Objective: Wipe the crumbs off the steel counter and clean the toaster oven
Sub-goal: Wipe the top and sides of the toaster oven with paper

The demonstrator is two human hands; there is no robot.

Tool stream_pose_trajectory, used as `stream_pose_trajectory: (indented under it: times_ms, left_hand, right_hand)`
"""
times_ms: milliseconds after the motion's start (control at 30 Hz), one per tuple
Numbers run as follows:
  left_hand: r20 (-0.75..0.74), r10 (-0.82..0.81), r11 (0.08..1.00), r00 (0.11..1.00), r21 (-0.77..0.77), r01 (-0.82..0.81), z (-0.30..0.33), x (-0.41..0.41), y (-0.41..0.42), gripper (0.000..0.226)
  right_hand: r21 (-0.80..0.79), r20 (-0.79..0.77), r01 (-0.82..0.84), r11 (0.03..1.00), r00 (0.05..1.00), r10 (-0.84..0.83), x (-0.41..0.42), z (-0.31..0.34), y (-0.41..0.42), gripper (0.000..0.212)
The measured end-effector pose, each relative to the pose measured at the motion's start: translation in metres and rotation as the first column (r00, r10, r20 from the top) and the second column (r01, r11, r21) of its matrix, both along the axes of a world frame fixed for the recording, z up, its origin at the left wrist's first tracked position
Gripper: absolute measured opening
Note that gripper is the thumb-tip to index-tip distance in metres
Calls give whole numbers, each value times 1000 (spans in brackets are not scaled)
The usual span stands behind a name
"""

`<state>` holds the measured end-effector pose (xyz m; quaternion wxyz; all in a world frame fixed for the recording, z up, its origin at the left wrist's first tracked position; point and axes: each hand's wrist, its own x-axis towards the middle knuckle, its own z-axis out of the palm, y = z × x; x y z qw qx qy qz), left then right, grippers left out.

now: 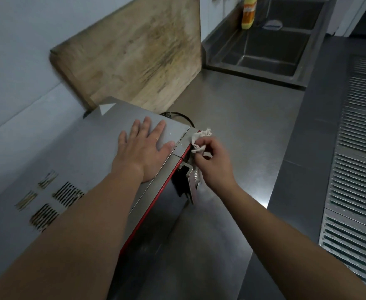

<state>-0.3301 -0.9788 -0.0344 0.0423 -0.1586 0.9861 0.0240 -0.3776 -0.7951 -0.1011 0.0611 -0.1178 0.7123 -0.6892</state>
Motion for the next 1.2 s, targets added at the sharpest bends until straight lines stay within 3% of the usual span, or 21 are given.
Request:
stream_pose_trajectory:
  times_ms: [133, 333, 433, 600, 700, 800, 933, 1067, 1200]
  left_hand:
    - [13, 8, 1000, 1000, 5, -8, 1, 1, 0, 71]
    - [21, 6, 1000, 1000, 6, -6, 6, 3, 2, 69]
    - [39, -1, 1000, 999, 14, 1, 5, 3, 3, 69]
    - [165, -141, 990, 976, 37, 136, 18, 15, -10, 68]
    - [248, -254, 966, 935, 19, 257, 27, 48, -19, 66]
    - [231, -296, 955, 927, 37, 295, 25, 100, -19, 67]
    - [121, -269, 963, 956, 31, 267, 18, 176, -12, 72]
    - [102, -182, 983, 978, 13, 181, 14, 215, -11, 65]
    - [45, -126, 992, 991, 9, 125, 9, 222, -9, 63]
  right_hand:
    - [90, 5, 13, 996, 1000, -13, 2, -12, -3, 29]
    - [168, 429, -2, 986, 900, -72, 10, -54, -2, 20]
    - [194, 333, 71, 978, 934, -134, 24, -43, -1, 18]
    - [45, 112, 265, 963, 957, -268, 74, 14, 2, 26]
    - [-59, 89, 208, 976, 975, -203, 113, 30, -8, 35]
    - [-92, 61, 114, 989, 992, -109, 141, 30, -30, 47]
    - [22, 207, 178, 984, 962, -179, 147, -4, -49, 49]
    - [190, 260, 185, 964, 938, -231, 147, -34, -54, 52]
    - [136, 453, 195, 971, 860, -236, 150, -88, -66, 58]
